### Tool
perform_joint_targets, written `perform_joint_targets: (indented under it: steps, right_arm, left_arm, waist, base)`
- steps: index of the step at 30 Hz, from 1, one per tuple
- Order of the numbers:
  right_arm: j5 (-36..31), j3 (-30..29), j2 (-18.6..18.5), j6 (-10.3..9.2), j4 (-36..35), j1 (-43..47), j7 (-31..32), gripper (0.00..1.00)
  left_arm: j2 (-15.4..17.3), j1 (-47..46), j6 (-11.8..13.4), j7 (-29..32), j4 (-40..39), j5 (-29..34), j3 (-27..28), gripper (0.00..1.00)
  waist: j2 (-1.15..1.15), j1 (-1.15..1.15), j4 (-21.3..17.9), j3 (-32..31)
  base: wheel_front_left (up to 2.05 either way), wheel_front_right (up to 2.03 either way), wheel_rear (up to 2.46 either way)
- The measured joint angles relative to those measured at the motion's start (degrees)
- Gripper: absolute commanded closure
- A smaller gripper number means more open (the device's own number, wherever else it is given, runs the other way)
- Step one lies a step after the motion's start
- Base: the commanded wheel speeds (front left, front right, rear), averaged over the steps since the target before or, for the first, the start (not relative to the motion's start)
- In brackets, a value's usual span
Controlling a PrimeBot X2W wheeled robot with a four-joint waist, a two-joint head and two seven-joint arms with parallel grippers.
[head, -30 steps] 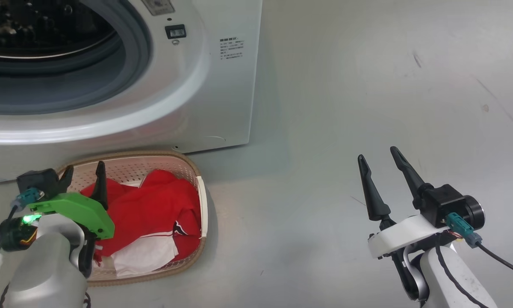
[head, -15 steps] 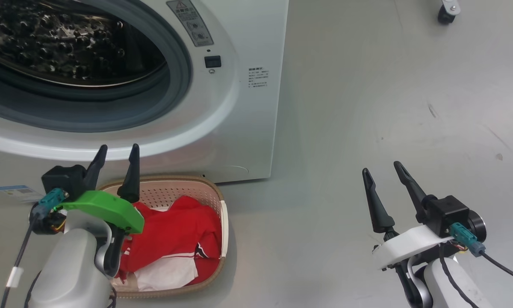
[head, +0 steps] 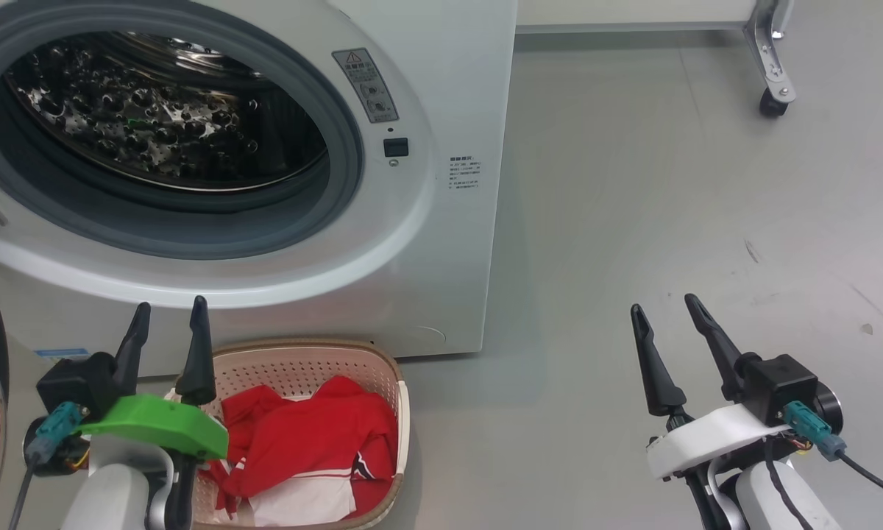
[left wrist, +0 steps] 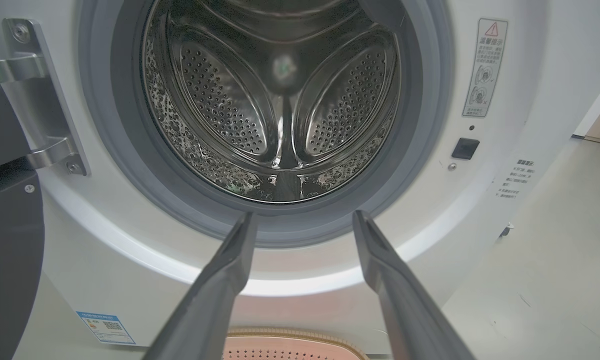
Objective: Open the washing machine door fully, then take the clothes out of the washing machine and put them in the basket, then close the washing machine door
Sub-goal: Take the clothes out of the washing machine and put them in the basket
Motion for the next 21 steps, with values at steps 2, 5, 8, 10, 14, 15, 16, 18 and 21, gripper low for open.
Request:
perform_joint_targets:
  steps: [2,5,8,10,14,15,16,18,21]
  right_arm:
    - [0.1,-0.5,0.1,0.0,-1.1,0.1,-0.1,0.0]
    - [0.1,-0.6,0.2,-0.01,-2.4,0.3,-0.1,0.0]
    - [0.1,-0.7,0.4,-0.02,-3.1,1.0,-0.1,0.0]
    - [0.1,-1.3,0.4,-0.24,-3.7,1.5,-0.1,0.0]
    - [0.1,-2.1,0.4,-0.53,-4.8,2.4,-0.1,0.0]
    - [0.1,-2.2,0.5,-0.69,-4.9,2.5,-0.1,0.0]
    - [0.1,-2.2,0.5,-0.69,-5.1,2.6,-0.1,0.0]
    - [0.0,-2.5,0.6,-0.71,-5.4,2.9,-0.1,0.0]
    - [0.0,-2.7,0.7,-0.84,-5.6,3.7,-0.1,0.0]
  left_arm:
    - [0.0,1.4,0.0,0.0,-1.5,0.2,0.4,0.0]
    - [0.0,3.7,0.0,0.0,-3.4,0.5,1.4,0.0]
    - [0.1,6.0,0.0,0.0,-4.8,2.0,1.4,0.0]
    - [0.1,7.3,0.0,0.0,-5.5,2.3,1.6,0.0]
    - [0.1,9.8,0.0,0.0,-6.9,3.1,1.6,0.0]
    - [0.1,10.2,0.0,0.0,-7.3,3.3,1.5,0.0]
    - [0.1,10.6,0.0,0.0,-7.6,3.5,1.5,0.0]
    - [0.1,11.4,0.0,0.0,-8.5,3.6,1.5,0.0]
    - [0.1,12.1,0.0,0.0,-9.5,4.8,1.4,0.0]
  waist:
    - [0.0,0.0,0.0,-0.6]
    - [0.0,0.0,-0.1,-1.4]
    - [0.0,0.0,-0.6,-1.9]
    - [0.0,0.0,-0.9,-2.2]
    - [0.0,0.0,-1.4,-2.6]
    - [0.0,0.0,-1.5,-2.6]
    - [0.0,0.0,-1.6,-2.6]
    - [0.0,0.0,-1.7,-2.6]
    - [0.0,0.0,-1.8,-2.5]
  base:
    - [0.0,0.0,0.0]
    - [0.0,0.0,0.0]
    - [0.0,0.0,0.0]
    - [0.0,0.0,0.0]
    - [0.0,0.0,0.0]
    - [0.0,0.0,0.0]
    - [0.0,0.0,0.0]
    - [0.0,0.0,0.0]
    - [0.0,0.0,0.0]
